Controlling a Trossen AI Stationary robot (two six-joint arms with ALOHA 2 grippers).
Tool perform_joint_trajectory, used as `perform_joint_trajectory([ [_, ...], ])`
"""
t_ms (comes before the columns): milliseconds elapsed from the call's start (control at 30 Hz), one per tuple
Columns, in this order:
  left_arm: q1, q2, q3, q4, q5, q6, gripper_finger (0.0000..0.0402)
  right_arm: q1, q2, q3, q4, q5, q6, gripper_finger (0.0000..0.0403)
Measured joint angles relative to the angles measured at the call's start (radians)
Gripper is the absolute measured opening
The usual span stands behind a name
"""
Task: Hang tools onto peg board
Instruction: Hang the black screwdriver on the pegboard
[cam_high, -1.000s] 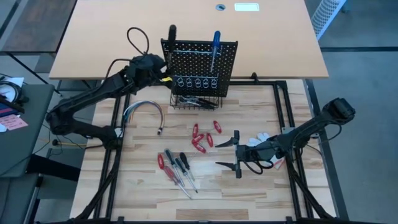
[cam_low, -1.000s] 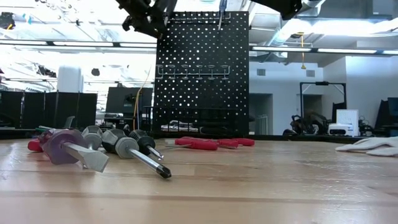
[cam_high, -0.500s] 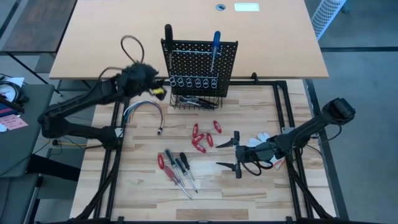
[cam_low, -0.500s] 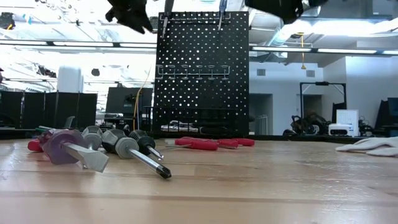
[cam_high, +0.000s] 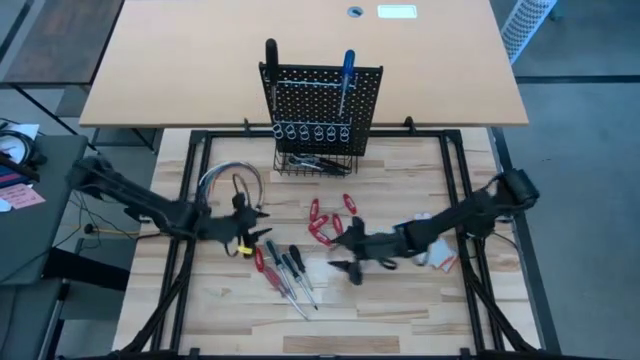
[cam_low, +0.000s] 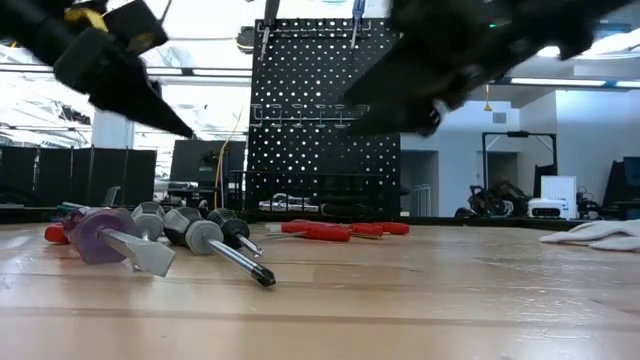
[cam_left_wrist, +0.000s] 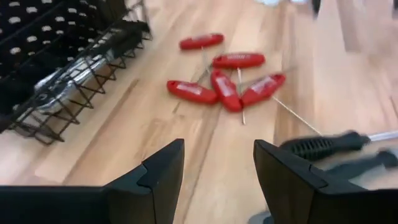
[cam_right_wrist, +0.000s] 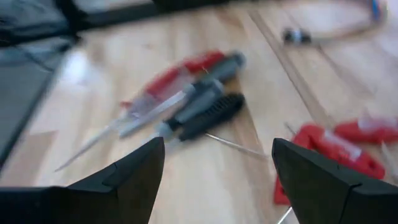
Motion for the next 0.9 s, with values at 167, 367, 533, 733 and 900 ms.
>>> perform_joint_trajectory([
  [167, -0.129, 0.120, -0.047, 0.211, -0.267, -0.017, 0.0189, -0.065, 0.143, 0.246, -0.245, 0.002, 0.098, 0.0306],
  [367, -0.154, 0.211, -0.026, 0.308, -0.347, 0.004, 0.0189, -0.079, 0.307, 0.454, -0.366, 0.000, 0.146, 0.0306],
  [533, -0.153, 0.226, -0.022, 0.301, -0.350, -0.004, 0.0189, -0.100, 0.427, 0.572, -0.399, -0.009, 0.182, 0.0306],
  [733, -0.151, 0.226, -0.022, 0.296, -0.350, 0.002, 0.0189, -0.121, 0.507, 0.643, -0.459, -0.043, 0.209, 0.0306],
  [900, -0.151, 0.226, -0.022, 0.291, -0.351, 0.004, 0.0189, -0.120, 0.551, 0.663, -0.435, -0.077, 0.206, 0.0306],
])
